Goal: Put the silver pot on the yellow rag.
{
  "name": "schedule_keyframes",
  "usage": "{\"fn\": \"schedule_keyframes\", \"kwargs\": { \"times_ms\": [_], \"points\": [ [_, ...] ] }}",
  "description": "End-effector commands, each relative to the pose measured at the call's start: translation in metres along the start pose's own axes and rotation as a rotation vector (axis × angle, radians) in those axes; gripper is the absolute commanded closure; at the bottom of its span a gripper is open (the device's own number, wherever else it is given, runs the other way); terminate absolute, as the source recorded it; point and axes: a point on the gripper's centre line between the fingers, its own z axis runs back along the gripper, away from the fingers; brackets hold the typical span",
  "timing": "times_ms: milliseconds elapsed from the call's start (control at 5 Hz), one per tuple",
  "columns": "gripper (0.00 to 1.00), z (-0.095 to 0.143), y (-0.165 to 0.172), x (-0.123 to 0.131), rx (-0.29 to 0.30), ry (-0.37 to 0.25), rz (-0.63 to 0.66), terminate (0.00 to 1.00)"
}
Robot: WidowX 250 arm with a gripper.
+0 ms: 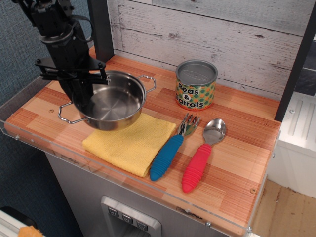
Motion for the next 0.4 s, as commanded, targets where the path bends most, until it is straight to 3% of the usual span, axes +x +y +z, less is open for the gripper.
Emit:
{"fn": "schedule_keyframes", "kwargs": {
  "times_ms": [0,200],
  "points": [
    [1.0,0.0075,0.0015,0.0096,-0.021,-0.038,-0.259,0.0],
    [1.0,0.0054,-0.0017,0.0137,-0.007,-0.043,-0.401,0.0]
  ]
}}
